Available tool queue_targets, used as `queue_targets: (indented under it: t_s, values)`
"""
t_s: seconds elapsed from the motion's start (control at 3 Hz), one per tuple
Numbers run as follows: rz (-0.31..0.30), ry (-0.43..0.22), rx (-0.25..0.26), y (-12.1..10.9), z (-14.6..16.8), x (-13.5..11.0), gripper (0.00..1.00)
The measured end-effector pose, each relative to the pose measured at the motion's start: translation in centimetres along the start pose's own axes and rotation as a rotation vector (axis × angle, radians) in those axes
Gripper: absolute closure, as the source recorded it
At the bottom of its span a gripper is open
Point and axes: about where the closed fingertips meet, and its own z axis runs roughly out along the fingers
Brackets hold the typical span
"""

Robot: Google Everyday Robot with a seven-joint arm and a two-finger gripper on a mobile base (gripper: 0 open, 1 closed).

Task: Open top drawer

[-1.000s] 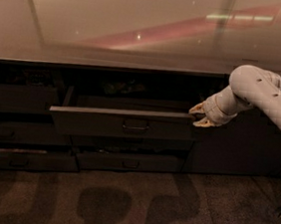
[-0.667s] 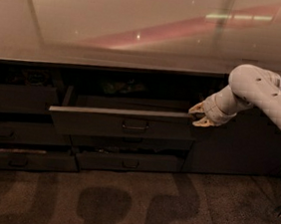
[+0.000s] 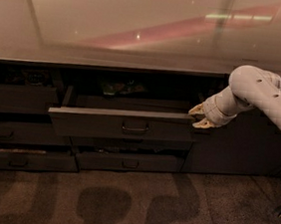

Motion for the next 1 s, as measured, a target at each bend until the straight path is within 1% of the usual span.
queue_targets:
  t_s: [0.33,0.67,1.0]
  values:
    - [-0.005,-0.003,-0.004,0.64,0.01,-0.35,1.00]
    - [-0.005,-0.003,-0.004,0.59,-0.13,-0.37,1.00]
    - [-0.008,-0.005,-0.007,1.06,-0.26,-0.67,1.00]
